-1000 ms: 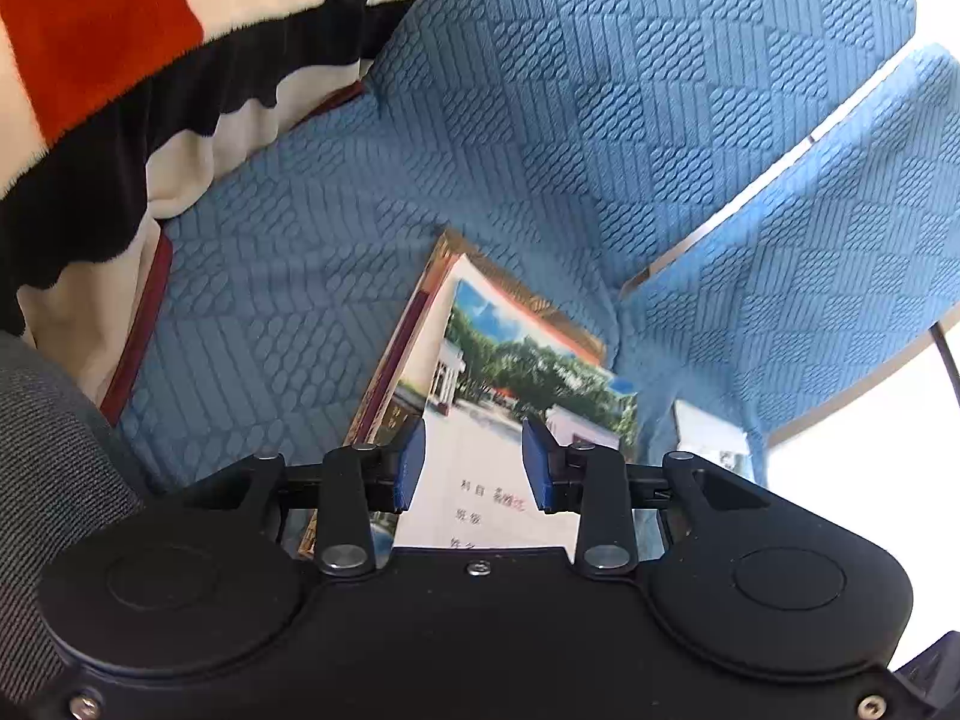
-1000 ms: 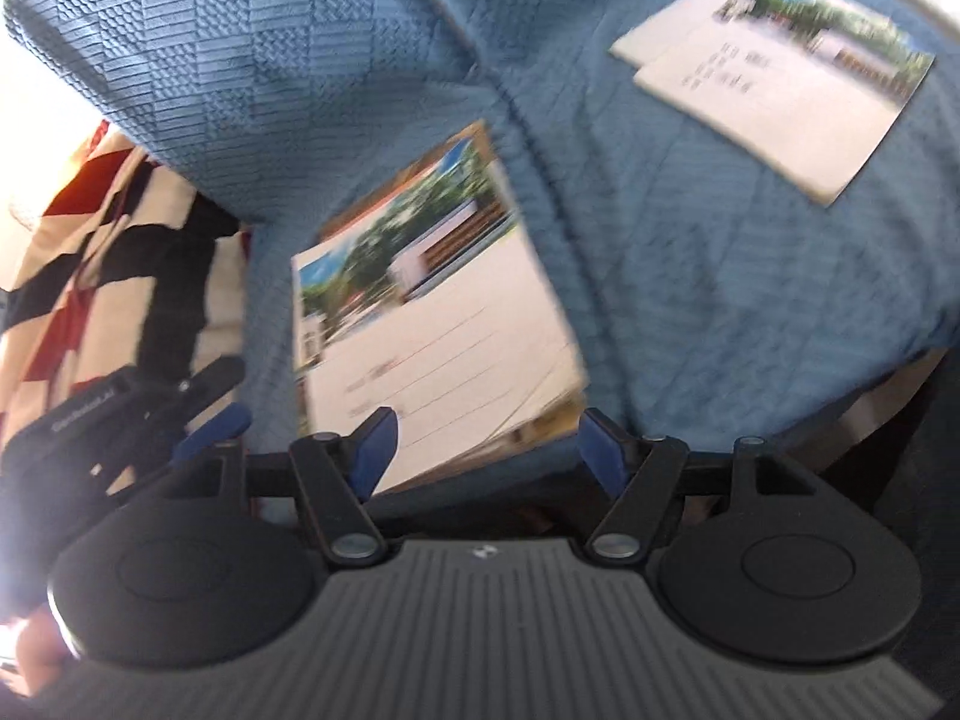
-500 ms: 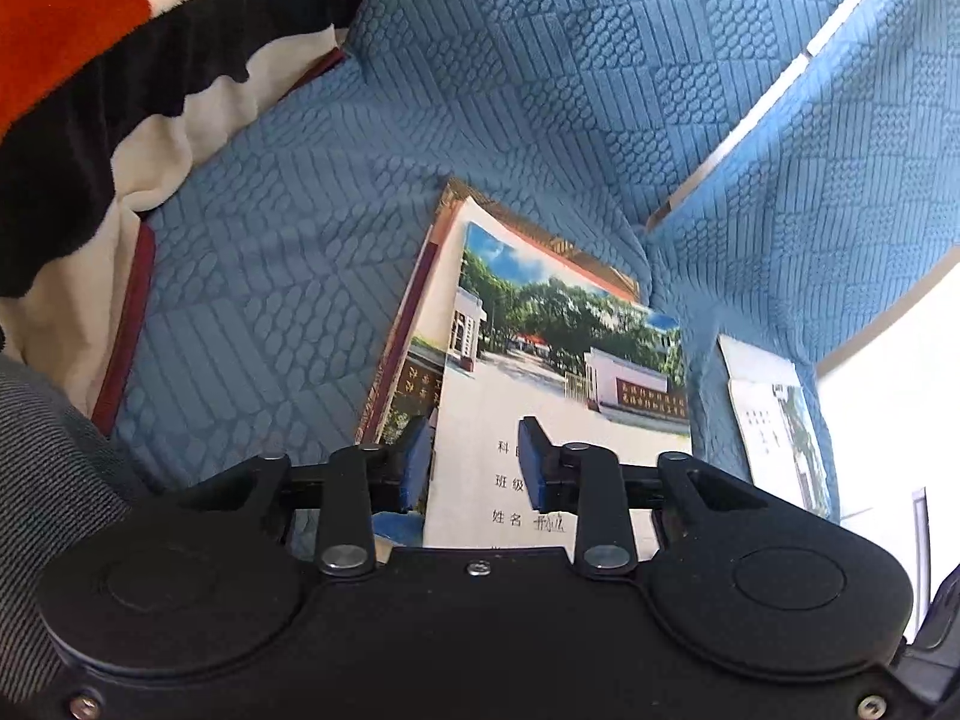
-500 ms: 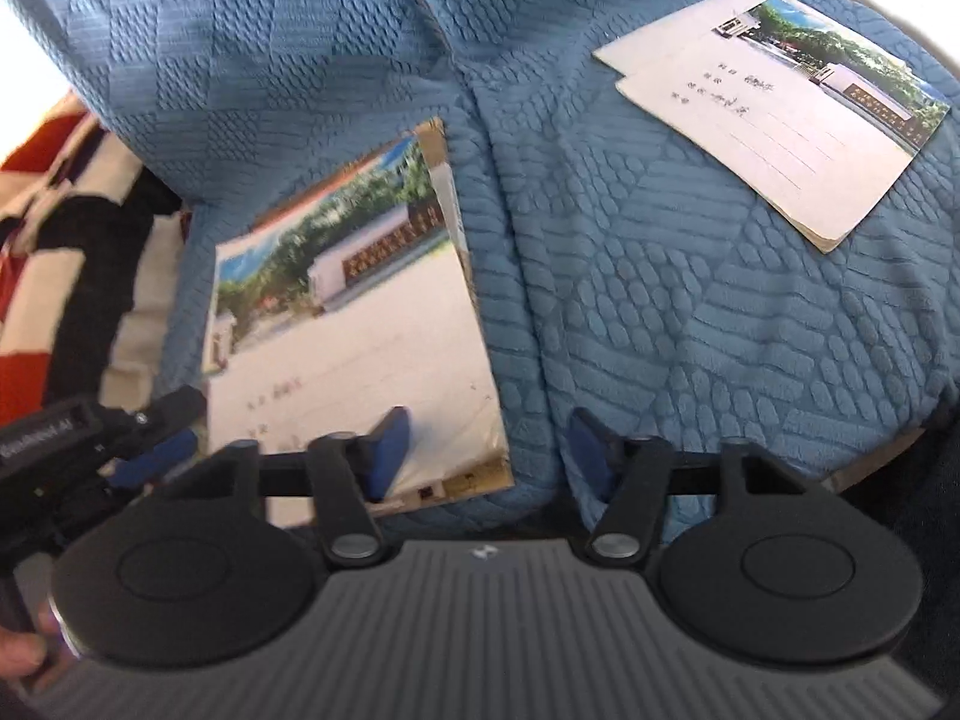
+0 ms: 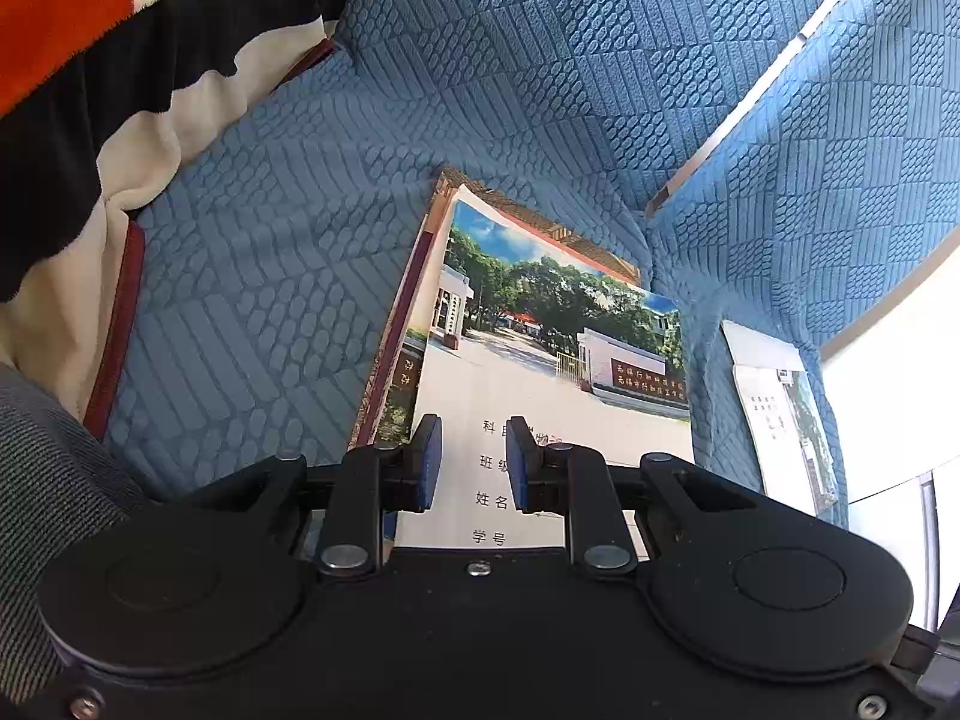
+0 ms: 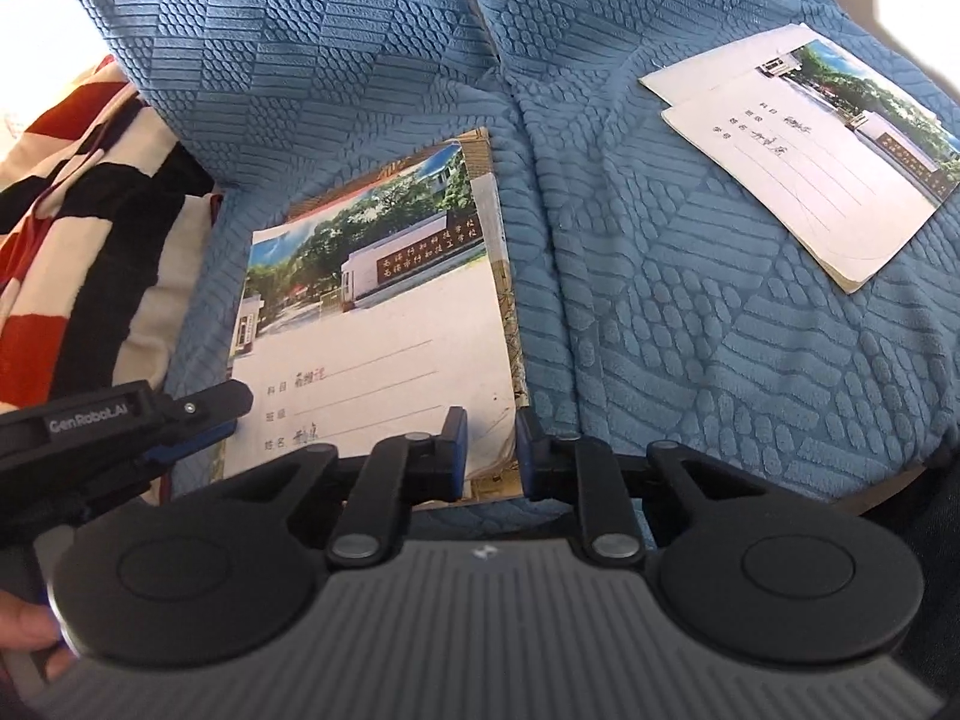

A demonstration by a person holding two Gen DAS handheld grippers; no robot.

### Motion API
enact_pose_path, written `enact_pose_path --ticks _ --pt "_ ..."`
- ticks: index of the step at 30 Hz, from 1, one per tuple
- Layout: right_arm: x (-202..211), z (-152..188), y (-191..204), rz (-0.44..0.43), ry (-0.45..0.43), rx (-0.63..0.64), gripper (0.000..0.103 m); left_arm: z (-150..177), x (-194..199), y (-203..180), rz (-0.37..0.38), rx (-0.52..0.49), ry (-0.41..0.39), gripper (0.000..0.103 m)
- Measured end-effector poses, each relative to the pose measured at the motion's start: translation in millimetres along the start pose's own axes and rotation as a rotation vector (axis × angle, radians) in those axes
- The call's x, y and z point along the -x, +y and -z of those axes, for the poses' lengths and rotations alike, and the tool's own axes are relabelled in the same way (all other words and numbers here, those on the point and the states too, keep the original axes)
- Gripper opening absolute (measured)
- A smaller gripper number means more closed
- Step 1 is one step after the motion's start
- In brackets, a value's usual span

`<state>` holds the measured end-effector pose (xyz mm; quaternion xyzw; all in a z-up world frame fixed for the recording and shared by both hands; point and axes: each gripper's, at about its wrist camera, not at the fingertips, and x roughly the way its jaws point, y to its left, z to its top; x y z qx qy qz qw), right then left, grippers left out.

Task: Organize objects
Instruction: 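Lower the form onto the book stack and open both grippers, then raise both open grippers away from the book stack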

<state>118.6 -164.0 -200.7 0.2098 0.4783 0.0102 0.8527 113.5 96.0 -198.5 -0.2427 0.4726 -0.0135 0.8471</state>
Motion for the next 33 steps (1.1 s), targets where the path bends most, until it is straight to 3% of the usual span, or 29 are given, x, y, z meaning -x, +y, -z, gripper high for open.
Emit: enact_pose_path --ticks 7,15,26,33 --pt "6 2 1 -0.028 -0.021 -0.007 0.019 -1 1 1 -0.001 0.006 -0.001 0.02" --pt "19 -8 -5 0.039 -0.072 0.018 0.019 -5 28 -17 -0.054 -0.08 -0.053 0.027" --pt "99 -38 6 -0.033 -0.228 0.093 0.02 -16 76 -62 0.028 -0.197 -0.095 0.035" --pt "141 -42 11 -0.051 -0.28 0.123 0.02 -22 112 -87 0.034 -0.259 -0.149 0.041"
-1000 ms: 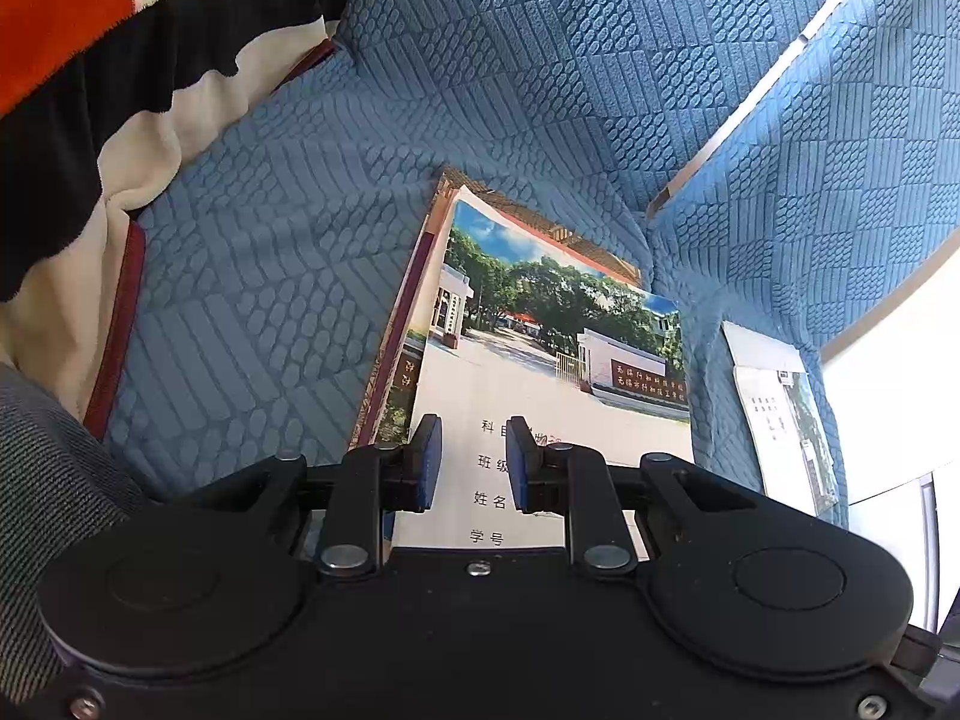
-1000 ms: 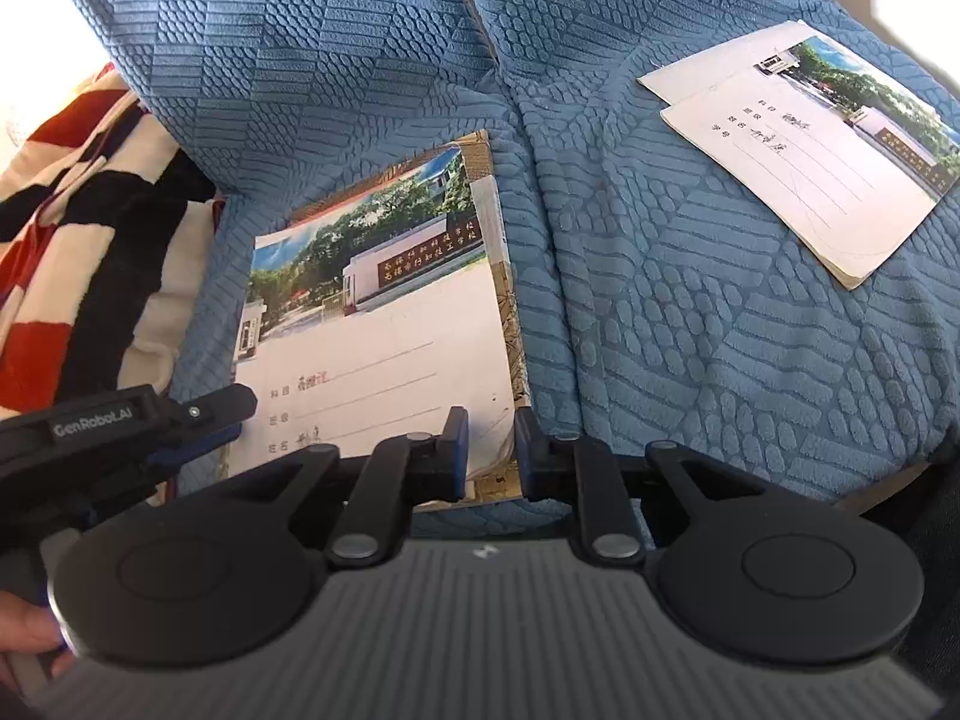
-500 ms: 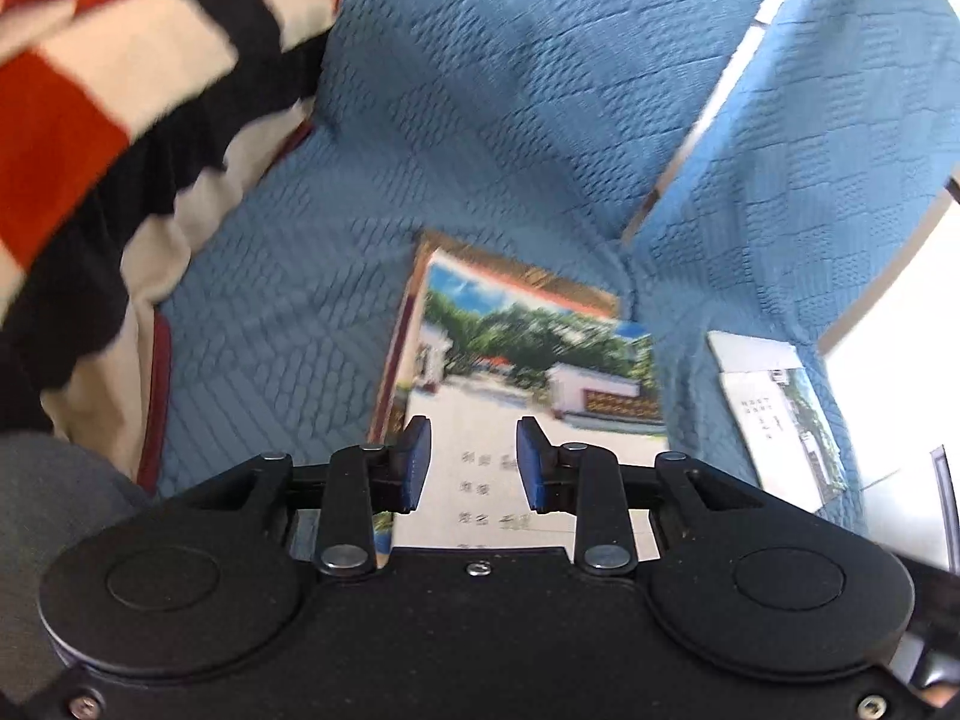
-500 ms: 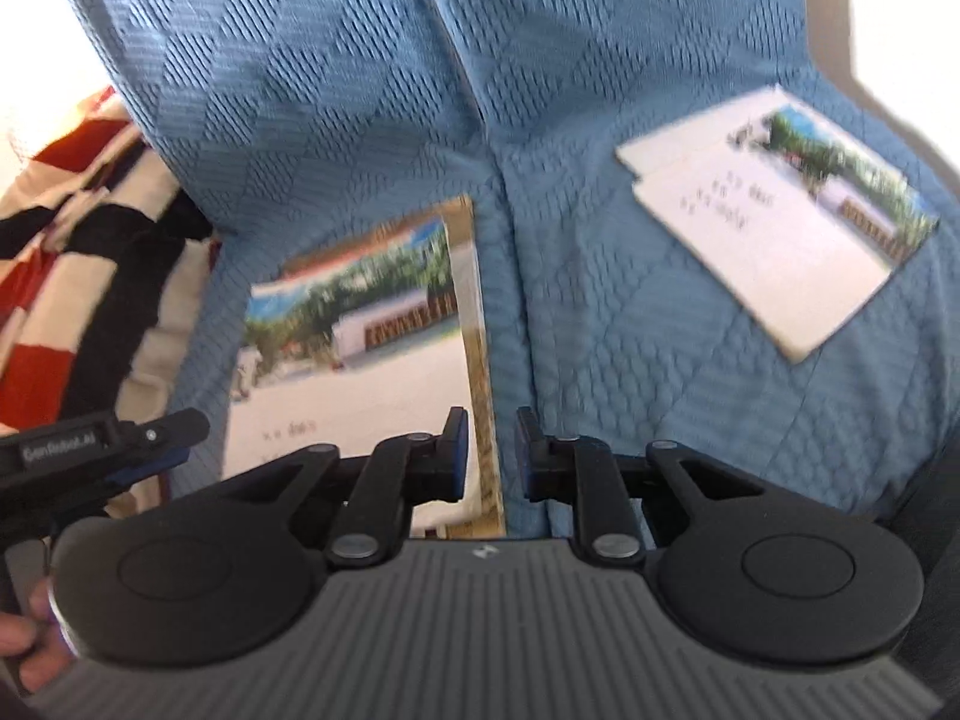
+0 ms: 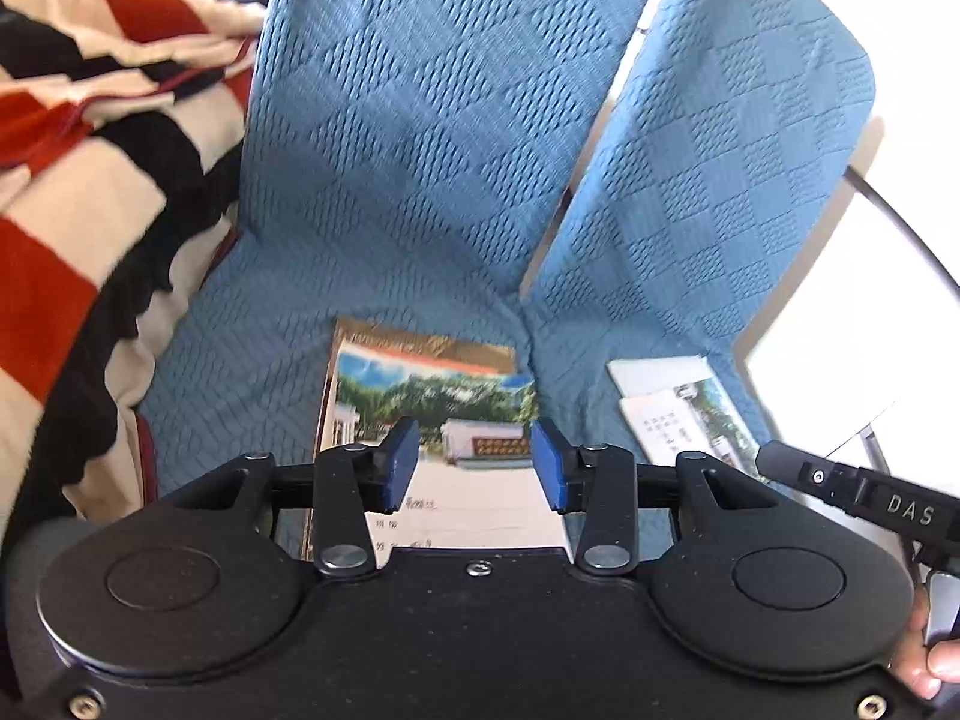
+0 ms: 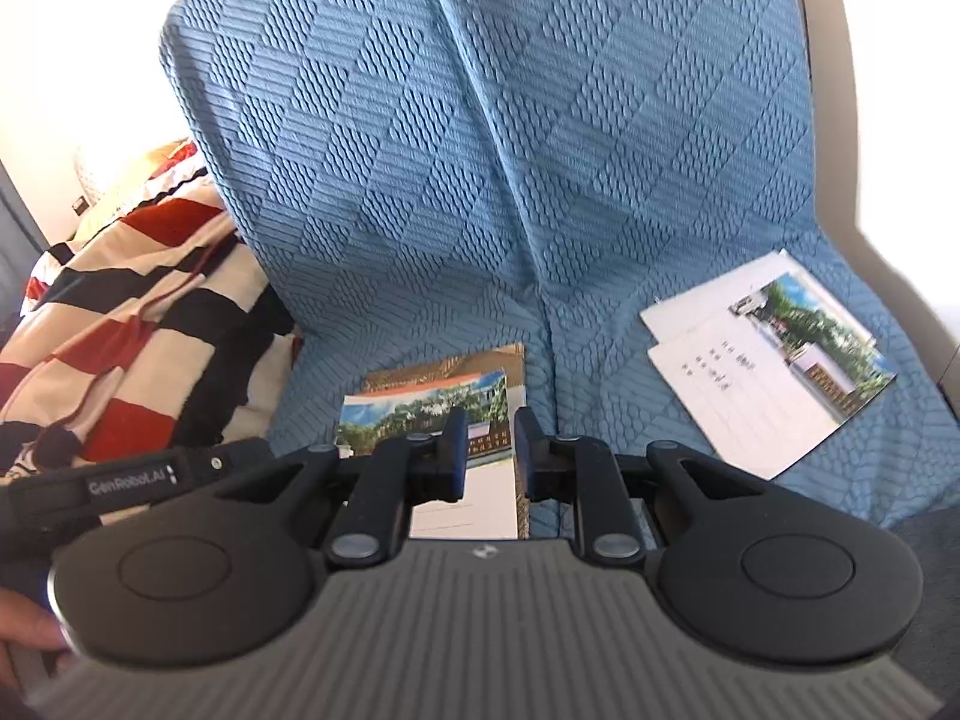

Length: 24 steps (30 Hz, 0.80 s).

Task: Organize objects
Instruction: 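Raise both open grippers away from the book stack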

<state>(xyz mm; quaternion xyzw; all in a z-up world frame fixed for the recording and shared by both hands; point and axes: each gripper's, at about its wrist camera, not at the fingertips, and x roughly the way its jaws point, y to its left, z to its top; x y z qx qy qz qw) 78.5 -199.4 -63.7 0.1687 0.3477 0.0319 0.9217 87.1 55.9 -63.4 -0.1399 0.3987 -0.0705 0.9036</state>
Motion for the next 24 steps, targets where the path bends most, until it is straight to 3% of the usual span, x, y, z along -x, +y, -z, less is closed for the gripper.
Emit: enact_pose_path --ticks 13,24 --pt "48 1 1 0.015 -0.041 0.027 0.021 0 42 -20 0.053 -0.007 -0.035 0.056" --pt "61 13 -2 0.057 -0.031 0.033 0.021 8 59 -26 0.046 -0.003 -0.049 0.068"
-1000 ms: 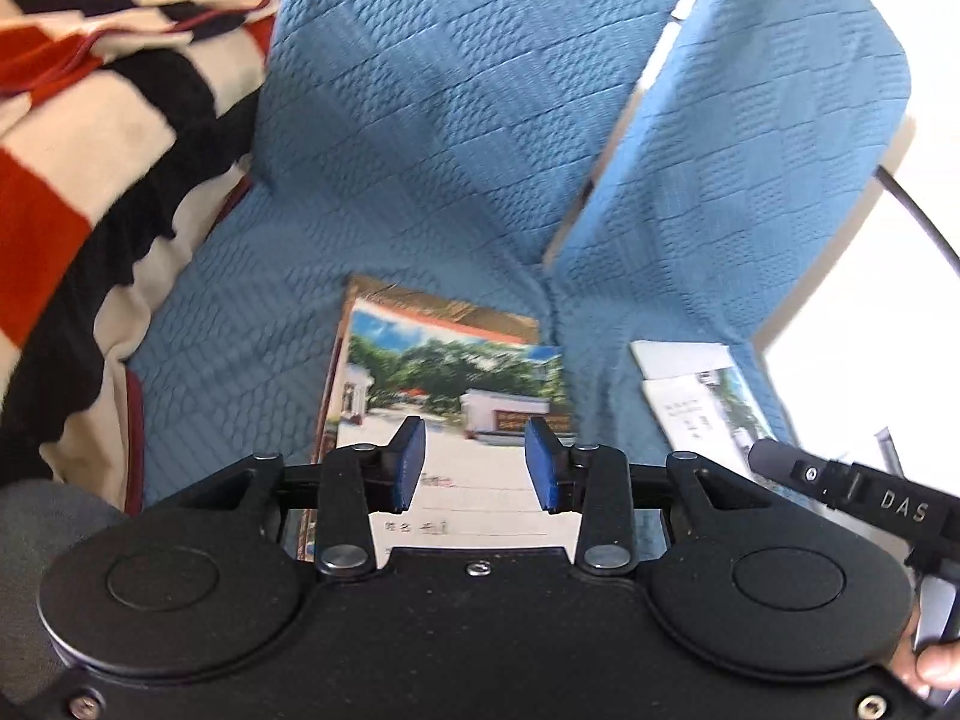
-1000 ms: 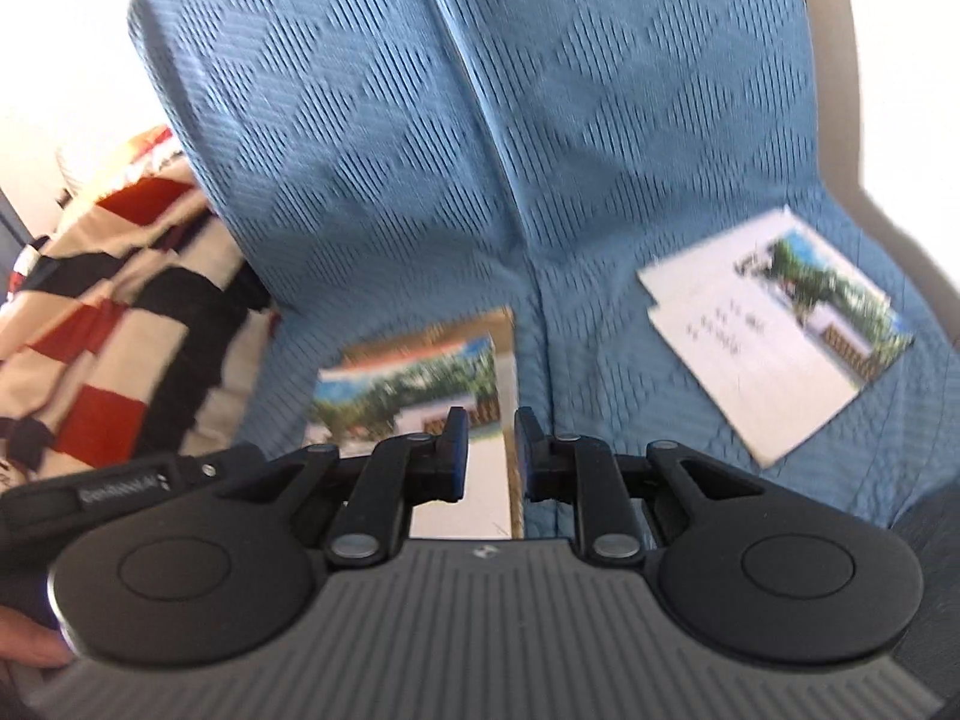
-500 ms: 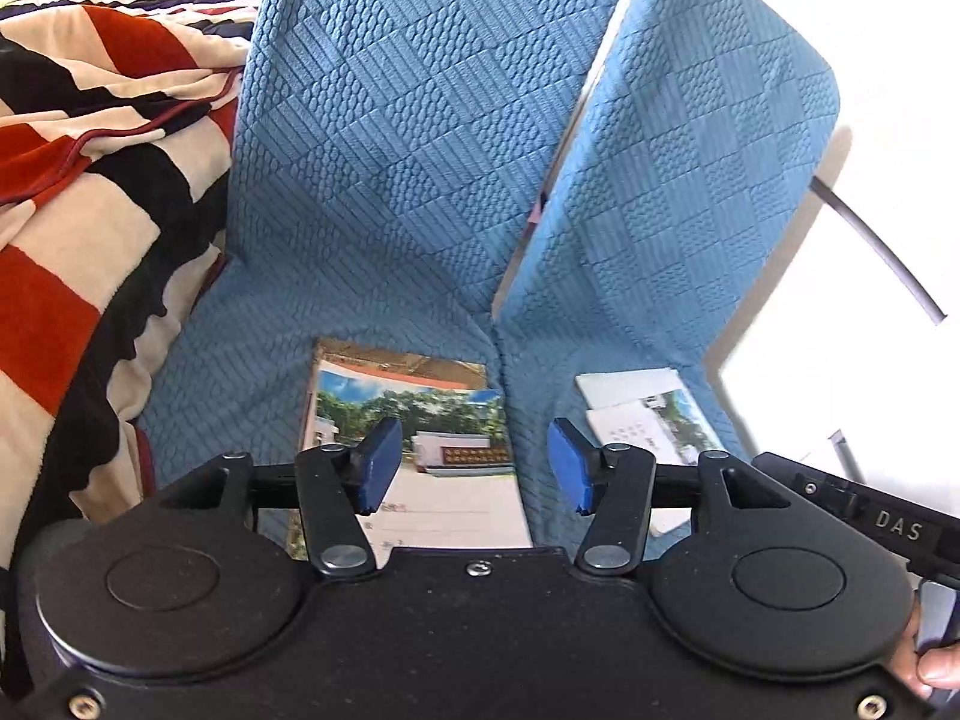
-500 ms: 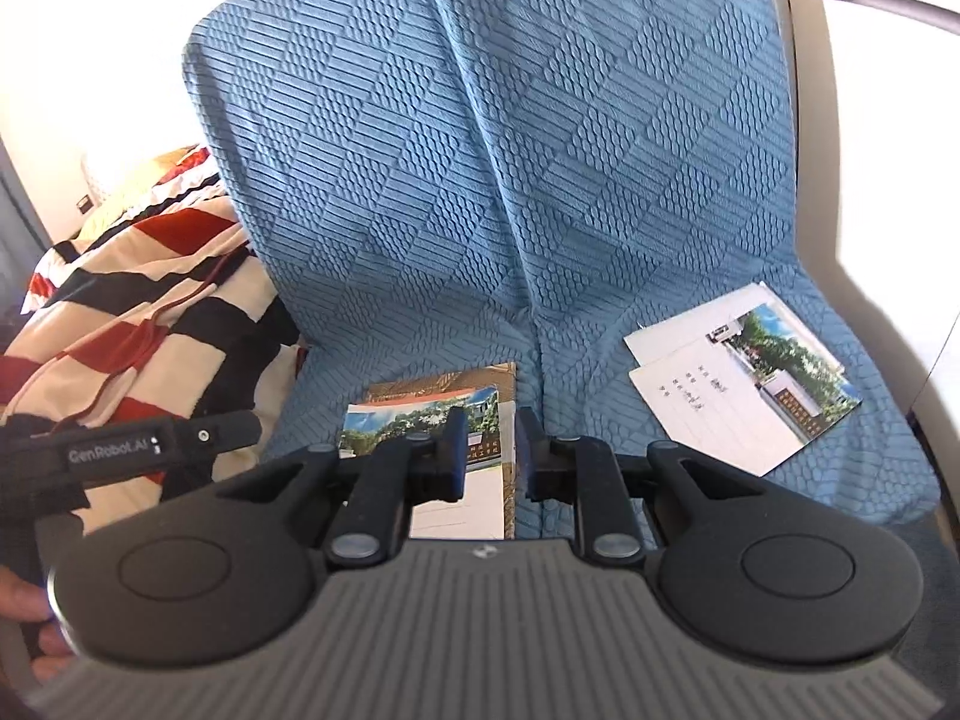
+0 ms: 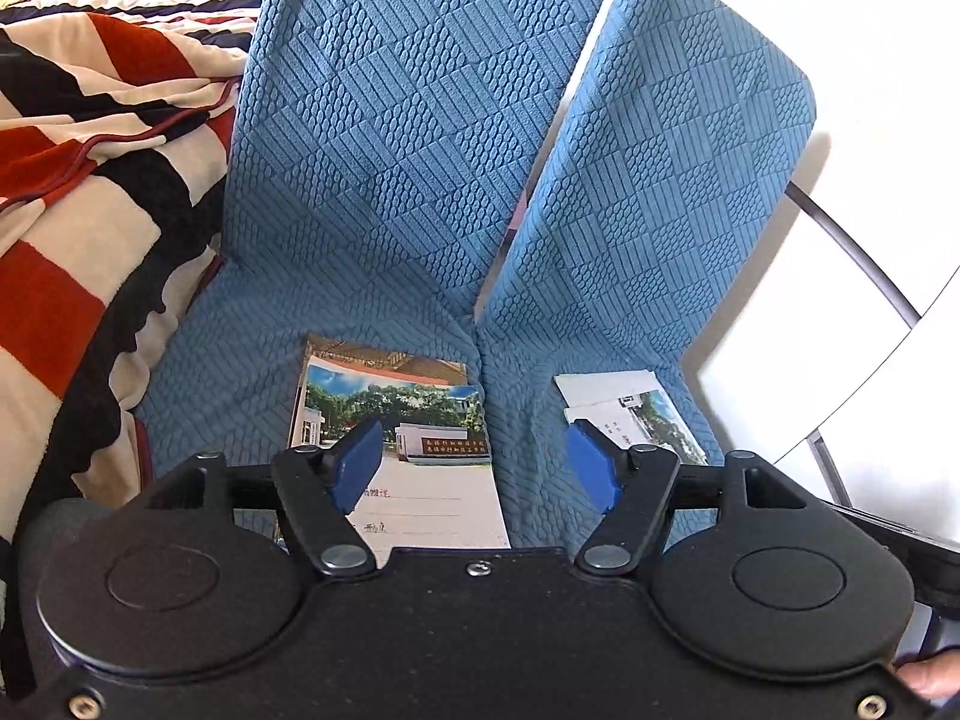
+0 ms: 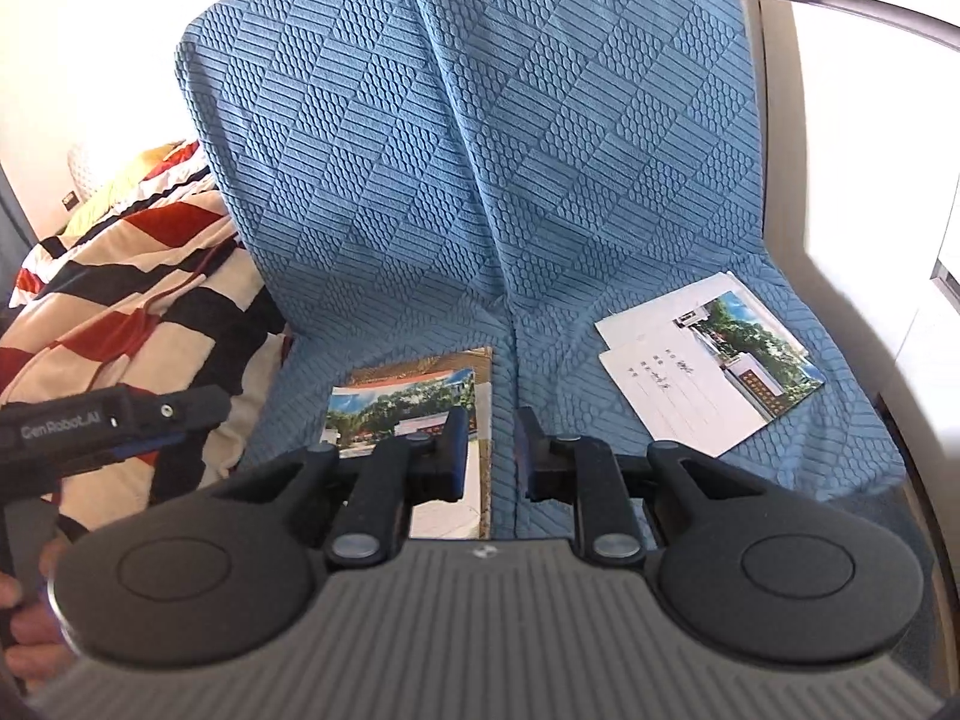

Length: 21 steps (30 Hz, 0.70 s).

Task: Organize objects
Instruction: 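Raise both open grippers away from the book stack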

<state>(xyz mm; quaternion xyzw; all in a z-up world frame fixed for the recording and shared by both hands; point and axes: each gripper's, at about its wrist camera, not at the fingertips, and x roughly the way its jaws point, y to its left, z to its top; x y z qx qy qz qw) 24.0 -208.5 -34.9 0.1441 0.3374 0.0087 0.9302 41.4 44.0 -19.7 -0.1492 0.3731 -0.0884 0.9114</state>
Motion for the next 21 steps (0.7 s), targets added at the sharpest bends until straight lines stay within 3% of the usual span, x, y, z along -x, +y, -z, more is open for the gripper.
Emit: enact_pose_path --ticks 9,13,21 --pt "4 2 -2 0.023 -0.004 0.028 0.022 2 0 -14 0.013 -0.034 0.002 0.079" --pt "4 4 -7 0.038 -0.005 0.02 0.033 3 -3 -20 0.021 -0.04 0.01 0.08" --pt "10 4 -21 0.062 -0.017 0.013 0.033 7 -9 -35 0.026 -0.063 0.017 0.083"
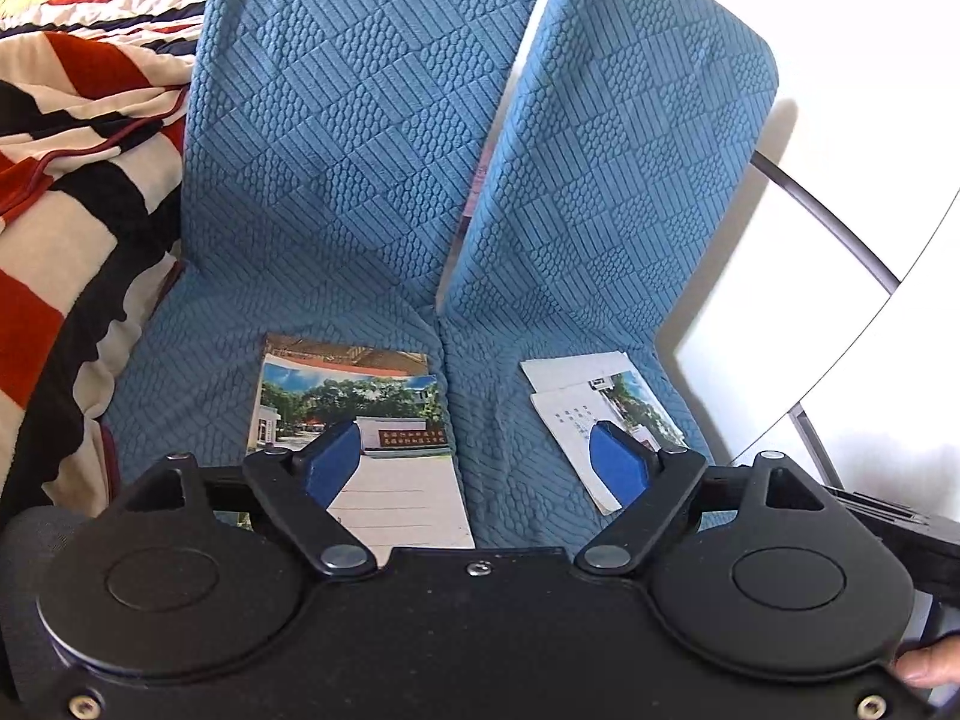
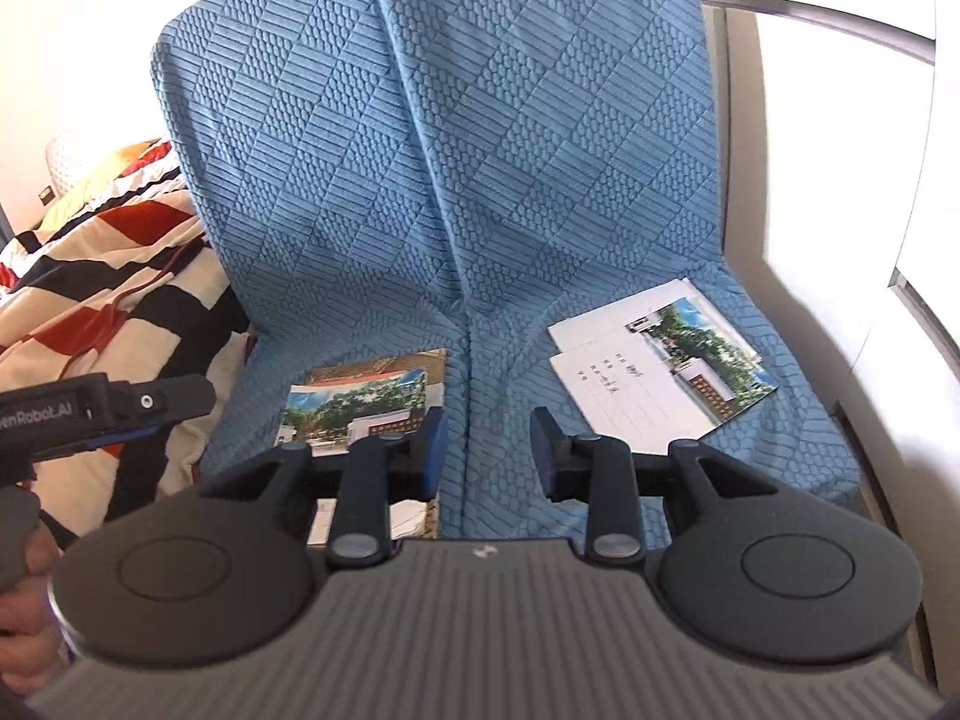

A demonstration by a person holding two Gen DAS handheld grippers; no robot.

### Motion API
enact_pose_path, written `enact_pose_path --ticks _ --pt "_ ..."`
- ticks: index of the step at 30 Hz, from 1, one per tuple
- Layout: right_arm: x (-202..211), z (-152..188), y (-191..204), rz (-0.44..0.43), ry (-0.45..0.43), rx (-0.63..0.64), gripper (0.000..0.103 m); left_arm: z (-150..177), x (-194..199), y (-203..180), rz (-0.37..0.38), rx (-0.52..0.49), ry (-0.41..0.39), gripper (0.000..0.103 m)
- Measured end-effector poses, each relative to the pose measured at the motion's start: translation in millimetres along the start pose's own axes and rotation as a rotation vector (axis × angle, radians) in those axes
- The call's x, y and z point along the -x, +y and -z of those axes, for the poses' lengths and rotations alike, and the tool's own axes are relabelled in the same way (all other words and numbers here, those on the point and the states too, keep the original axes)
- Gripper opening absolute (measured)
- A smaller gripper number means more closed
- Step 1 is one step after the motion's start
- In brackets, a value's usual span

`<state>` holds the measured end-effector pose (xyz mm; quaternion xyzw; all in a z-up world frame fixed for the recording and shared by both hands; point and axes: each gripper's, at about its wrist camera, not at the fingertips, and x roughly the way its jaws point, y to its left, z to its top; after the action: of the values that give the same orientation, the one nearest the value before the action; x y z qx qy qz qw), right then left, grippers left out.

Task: Organize objects
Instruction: 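Raise both open grippers away from the book stack, then move both open grippers toward the remaining white photo forms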

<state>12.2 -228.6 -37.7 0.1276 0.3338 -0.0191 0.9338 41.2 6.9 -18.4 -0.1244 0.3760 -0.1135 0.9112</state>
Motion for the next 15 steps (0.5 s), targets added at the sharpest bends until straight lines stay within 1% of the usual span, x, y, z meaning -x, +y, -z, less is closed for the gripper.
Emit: enact_pose_path --ticks 8,15 --pt "2 3 -16 0.017 -0.004 -0.024 0.033 4 -8 -21 0.031 -0.027 0.012 0.083" --pt "6 7 -32 0.042 -0.006 -0.044 0.033 3 -14 -37 0.044 -0.039 0.015 0.083"
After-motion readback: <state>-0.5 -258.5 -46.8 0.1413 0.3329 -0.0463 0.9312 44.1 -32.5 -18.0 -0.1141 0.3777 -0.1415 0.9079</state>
